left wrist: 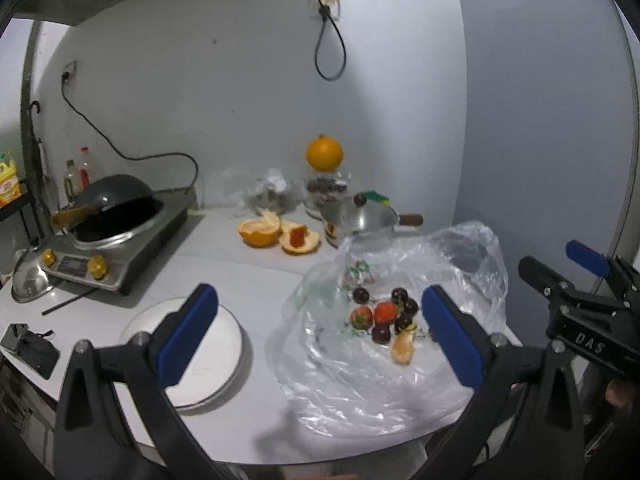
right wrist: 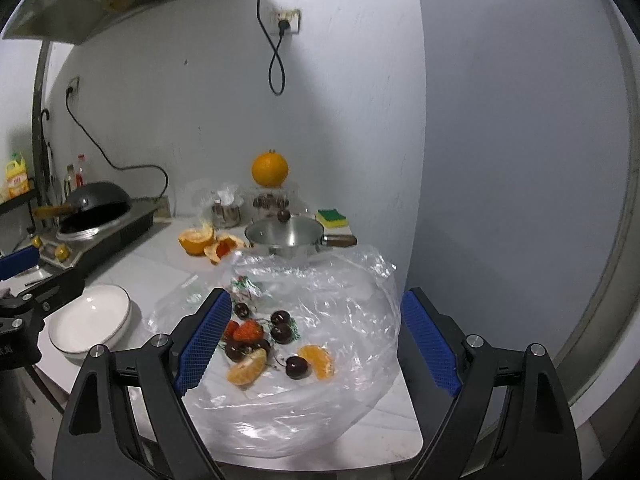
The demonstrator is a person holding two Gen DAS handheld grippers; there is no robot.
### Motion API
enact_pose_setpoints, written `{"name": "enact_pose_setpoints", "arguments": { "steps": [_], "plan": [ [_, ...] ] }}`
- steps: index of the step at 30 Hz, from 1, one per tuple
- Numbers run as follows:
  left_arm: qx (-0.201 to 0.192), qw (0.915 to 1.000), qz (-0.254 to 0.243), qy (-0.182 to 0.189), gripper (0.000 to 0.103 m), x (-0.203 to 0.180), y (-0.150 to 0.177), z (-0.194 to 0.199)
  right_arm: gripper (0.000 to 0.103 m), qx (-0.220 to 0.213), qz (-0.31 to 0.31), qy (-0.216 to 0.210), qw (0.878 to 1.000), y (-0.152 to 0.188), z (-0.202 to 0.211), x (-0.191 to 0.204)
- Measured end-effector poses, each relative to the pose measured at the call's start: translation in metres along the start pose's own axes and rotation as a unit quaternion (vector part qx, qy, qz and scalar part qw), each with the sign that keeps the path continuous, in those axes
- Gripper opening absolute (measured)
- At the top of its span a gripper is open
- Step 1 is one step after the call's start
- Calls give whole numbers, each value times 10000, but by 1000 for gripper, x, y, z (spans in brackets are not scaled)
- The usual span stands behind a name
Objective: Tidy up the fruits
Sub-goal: 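Lower the left tool onto an orange segment while the right tool approaches a cherry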
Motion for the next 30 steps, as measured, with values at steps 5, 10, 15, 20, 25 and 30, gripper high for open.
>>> {"name": "enact_pose_setpoints", "arguments": {
  "steps": [5, 10, 15, 20, 25, 30],
  "plan": [
    [427, 9988, -193, 104, 103, -20, 15, -40, 90, 261, 54, 17, 9996, 11, -23, -12],
    [735, 9965, -363, 171, 103, -38, 27, -72, 89, 420, 88, 44, 9991, 19, -43, -23],
    [975, 9938, -512, 179, 103, -52, 36, -95, 89, 565, 48, 2, 9984, 27, -62, -30],
    [1267, 9899, -599, 235, 103, -63, 49, -118, 89, 715, 28, -64, 9974, 34, -79, -34],
    [1426, 9865, -660, 471, 102, -77, 56, -131, 89, 778, 85, -160, 9968, 39, -92, -33],
    [1615, 9824, -707, 616, 101, -90, 65, -145, 89, 817, 67, -193, 9965, 44, -98, -36]
  ]
}}
Point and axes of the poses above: each gripper's, at about its wrist camera, not at the fingertips, and z roughly against the way its jaws point, x to its left, y to its underside, the point moved 9 cm from there along -z, roughly the way its jaws point, and after that the axes turned 7 degrees about x, right-handed, at the moved point
